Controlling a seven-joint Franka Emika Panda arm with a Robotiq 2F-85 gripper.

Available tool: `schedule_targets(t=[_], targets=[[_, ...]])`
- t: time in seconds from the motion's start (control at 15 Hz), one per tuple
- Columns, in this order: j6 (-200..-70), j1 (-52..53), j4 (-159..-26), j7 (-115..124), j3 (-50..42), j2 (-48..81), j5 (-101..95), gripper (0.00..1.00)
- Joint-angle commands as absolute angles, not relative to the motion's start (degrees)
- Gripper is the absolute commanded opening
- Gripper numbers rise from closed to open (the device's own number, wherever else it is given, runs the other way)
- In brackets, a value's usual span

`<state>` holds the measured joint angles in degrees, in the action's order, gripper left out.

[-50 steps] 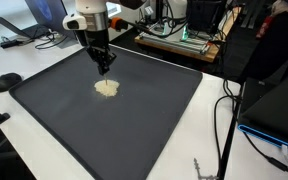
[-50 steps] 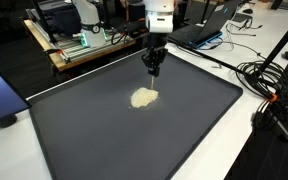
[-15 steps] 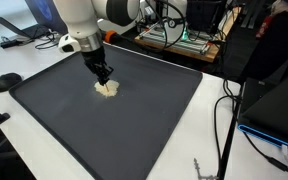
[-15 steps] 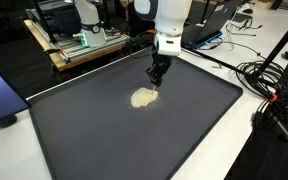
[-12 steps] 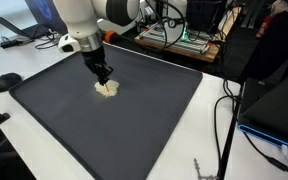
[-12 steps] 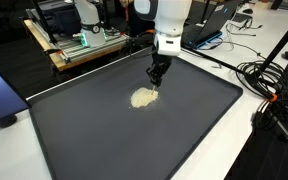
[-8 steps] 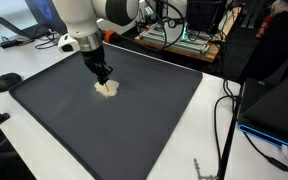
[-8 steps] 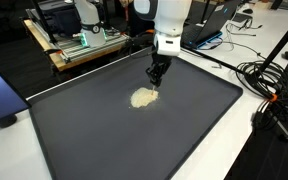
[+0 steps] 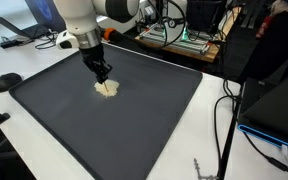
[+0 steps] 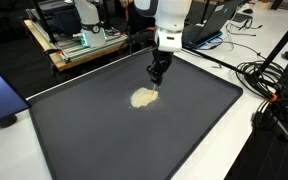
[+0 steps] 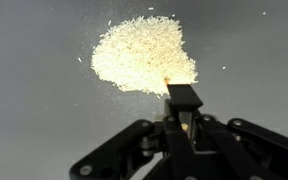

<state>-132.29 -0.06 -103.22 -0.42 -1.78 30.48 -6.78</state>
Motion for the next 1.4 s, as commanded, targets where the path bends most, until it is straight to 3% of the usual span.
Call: schedule_targets(t=[0.0,0.8,1.33], targets=[[-131.5,0.7,-104.9,0.7,-2.5,27.8,-7.9,0.03],[-129.3,12.1,-104.4,18.0,-5.9,26.4,-25.0,0.03],[-115.8,20.1,-97.5,30.7,-5.3,30.9,-36.8,0.03]])
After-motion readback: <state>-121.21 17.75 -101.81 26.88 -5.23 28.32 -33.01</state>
